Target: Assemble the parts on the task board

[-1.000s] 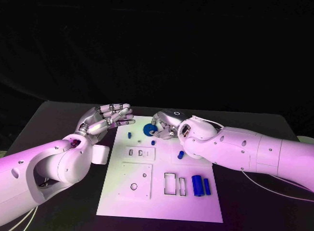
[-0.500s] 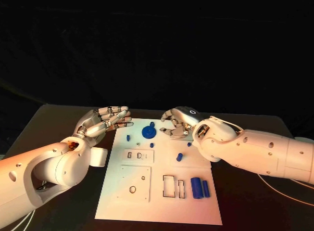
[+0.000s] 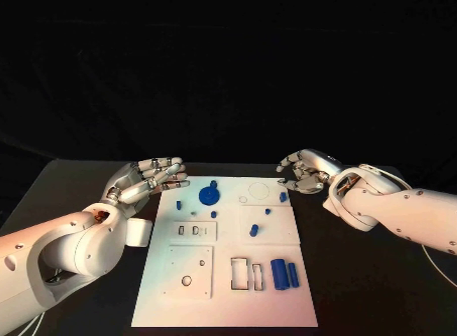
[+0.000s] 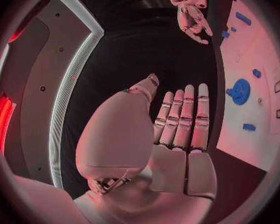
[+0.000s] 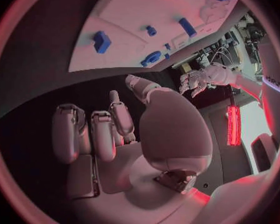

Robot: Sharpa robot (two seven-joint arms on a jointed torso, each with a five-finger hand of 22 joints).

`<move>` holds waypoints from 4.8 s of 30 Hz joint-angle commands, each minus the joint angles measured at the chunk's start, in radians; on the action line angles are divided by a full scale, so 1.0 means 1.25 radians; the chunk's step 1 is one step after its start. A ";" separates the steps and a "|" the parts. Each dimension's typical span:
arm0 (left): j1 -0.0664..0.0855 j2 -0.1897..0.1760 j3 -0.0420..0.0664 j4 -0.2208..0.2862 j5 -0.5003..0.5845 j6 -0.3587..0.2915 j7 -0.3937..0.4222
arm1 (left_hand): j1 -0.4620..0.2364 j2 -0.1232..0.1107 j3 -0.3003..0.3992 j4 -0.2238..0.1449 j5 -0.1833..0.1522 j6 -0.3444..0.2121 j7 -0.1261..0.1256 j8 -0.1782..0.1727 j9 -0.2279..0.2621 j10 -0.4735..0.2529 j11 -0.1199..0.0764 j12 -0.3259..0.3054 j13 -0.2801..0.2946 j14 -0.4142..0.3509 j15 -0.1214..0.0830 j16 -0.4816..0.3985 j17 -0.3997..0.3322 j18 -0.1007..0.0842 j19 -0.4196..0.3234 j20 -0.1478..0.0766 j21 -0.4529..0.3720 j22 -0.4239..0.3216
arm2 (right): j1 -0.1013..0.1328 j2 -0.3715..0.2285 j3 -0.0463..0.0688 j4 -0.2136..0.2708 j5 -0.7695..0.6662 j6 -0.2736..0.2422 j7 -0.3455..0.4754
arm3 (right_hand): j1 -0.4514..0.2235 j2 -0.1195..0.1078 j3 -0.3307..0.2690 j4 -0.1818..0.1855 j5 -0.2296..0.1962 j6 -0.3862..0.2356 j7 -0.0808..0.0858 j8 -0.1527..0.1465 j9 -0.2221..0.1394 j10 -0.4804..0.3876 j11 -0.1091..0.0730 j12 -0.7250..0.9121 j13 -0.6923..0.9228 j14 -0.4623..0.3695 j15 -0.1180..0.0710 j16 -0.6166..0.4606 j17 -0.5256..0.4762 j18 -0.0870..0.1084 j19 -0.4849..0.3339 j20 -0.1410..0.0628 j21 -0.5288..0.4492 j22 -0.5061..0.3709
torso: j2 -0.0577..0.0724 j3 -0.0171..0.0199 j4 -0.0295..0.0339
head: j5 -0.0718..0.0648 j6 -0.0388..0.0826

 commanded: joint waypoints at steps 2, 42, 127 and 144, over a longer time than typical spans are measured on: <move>0.001 0.002 0.001 0.001 0.001 0.015 0.007 | -0.007 0.001 0.003 -0.003 0.000 -0.001 0.022 -0.004 -0.001 -0.001 0.002 -0.002 0.000 0.000 0.006 -0.004 0.001 0.011 0.003 0.000 -0.003 -0.001 | -0.006 -0.011 0.000 -0.004 0.054 0.031 0.033 | 0.010 -0.001 0.001 -0.007 -0.005 -0.005 0.002 -0.005 -0.001 -0.006 0.002 -0.003 -0.002 0.046 0.004 -0.004 0.041 0.008 -0.005 -0.002 -0.005 0.057 | 0.000 0.0024 -0.0013 | -0.003 -0.001; 0.001 -0.002 0.001 0.000 0.001 0.015 0.006 | -0.007 0.001 0.003 -0.003 0.000 -0.001 0.022 -0.004 -0.001 -0.001 0.002 -0.002 0.000 0.000 0.006 -0.004 0.001 0.011 0.003 0.000 -0.003 -0.001 | -0.069 0.019 -0.001 -0.043 0.061 0.062 0.011 | 0.014 -0.007 -0.001 -0.020 0.009 -0.006 0.005 -0.017 0.000 -0.004 0.005 0.000 0.002 0.048 0.007 -0.004 0.045 0.007 -0.002 0.001 -0.005 0.061 | 0.000 -0.0008 -0.0009 | 0.004 -0.014; 0.001 0.008 0.001 -0.029 0.001 0.015 0.006 | -0.007 0.001 0.005 -0.007 0.000 -0.001 0.022 -0.007 -0.002 0.000 0.002 -0.007 0.000 0.000 0.007 -0.006 0.002 0.011 0.003 0.001 -0.004 -0.004 | -0.076 0.257 -0.003 0.079 -0.140 0.013 -0.131 | 0.019 0.101 0.057 -0.034 -0.129 0.082 -0.040 0.064 0.056 0.010 -0.035 -0.002 0.002 0.058 -0.027 0.010 0.092 -0.008 0.043 -0.030 0.037 0.117 | -0.006 -0.0059 -0.0007 | 0.091 -0.054; 0.001 0.011 0.001 -0.025 0.001 0.016 0.004 | -0.007 0.001 0.005 -0.007 0.000 -0.001 0.022 -0.008 -0.002 0.001 0.002 -0.007 0.000 -0.001 0.007 -0.007 0.003 0.011 0.003 0.001 -0.004 -0.004 | -0.105 0.315 -0.015 0.042 -0.194 0.024 -0.148 | 0.016 0.093 0.054 -0.036 -0.128 0.080 -0.039 0.066 0.058 0.009 -0.034 -0.005 0.001 0.058 -0.027 0.010 0.092 -0.008 0.043 -0.030 0.036 0.118 | -0.005 -0.0036 -0.0022 | 0.099 -0.064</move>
